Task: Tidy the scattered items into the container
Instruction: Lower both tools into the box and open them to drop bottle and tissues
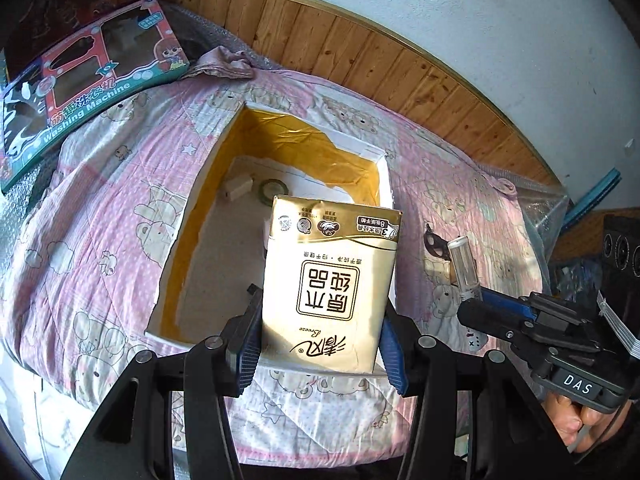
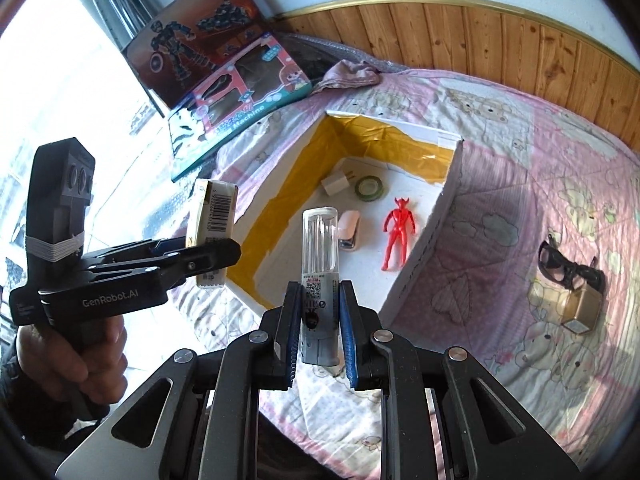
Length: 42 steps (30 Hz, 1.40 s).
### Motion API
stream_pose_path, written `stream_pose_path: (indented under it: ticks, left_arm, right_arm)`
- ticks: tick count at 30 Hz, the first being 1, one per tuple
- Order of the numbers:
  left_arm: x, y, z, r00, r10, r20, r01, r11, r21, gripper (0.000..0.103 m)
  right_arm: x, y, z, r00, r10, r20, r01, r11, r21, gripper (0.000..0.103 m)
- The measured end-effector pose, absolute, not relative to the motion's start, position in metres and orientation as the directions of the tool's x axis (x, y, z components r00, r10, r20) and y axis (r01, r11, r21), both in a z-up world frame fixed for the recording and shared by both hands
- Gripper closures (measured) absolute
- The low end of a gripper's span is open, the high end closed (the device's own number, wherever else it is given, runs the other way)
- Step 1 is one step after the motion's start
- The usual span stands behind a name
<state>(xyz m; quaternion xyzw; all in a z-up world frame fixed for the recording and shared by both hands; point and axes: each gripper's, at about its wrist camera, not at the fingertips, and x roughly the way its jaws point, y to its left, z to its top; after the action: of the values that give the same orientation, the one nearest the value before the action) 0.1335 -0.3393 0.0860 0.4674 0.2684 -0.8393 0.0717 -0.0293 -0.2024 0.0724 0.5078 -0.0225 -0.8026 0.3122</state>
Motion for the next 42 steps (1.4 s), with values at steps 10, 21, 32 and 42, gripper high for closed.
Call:
stream_pose_path:
  ticks: [10, 21, 32, 42]
  left_arm:
    - [0.115, -0.353, 0.065, -0.466, 0.003, -0.885, 0.445, -0.864, -0.237, 0.051]
    - [0.096, -0.359, 0.056, -0.430, -0.029, -0.902, 0.447, -0.875, -0.185, 0.051]
    - [0.089, -0.364, 0.043, -0.412, -0.014, -0.911, 0.459, -0.867, -0.194, 0.051]
    - [0.080, -0.368, 0.032, -0.394, 0.001, -0.919, 0.469, -0.860, -0.202, 0.051]
  right_arm:
    - [-0.056, -0.226, 0.058, -0.239, -0.529, -0.814, 0.503, -0.784, 0.362, 0.084]
    - [-0.073, -0.238, 0.039, -0.194, -0.524, -0.829, 0.488, -0.785, 0.381, 0.084]
    - [-0.085, -0.244, 0.024, -0.171, -0.510, -0.843, 0.471, -0.794, 0.384, 0.084]
    - [-0.101, -0.254, 0.009, -0.144, -0.493, -0.858, 0.454, -0.803, 0.385, 0.084]
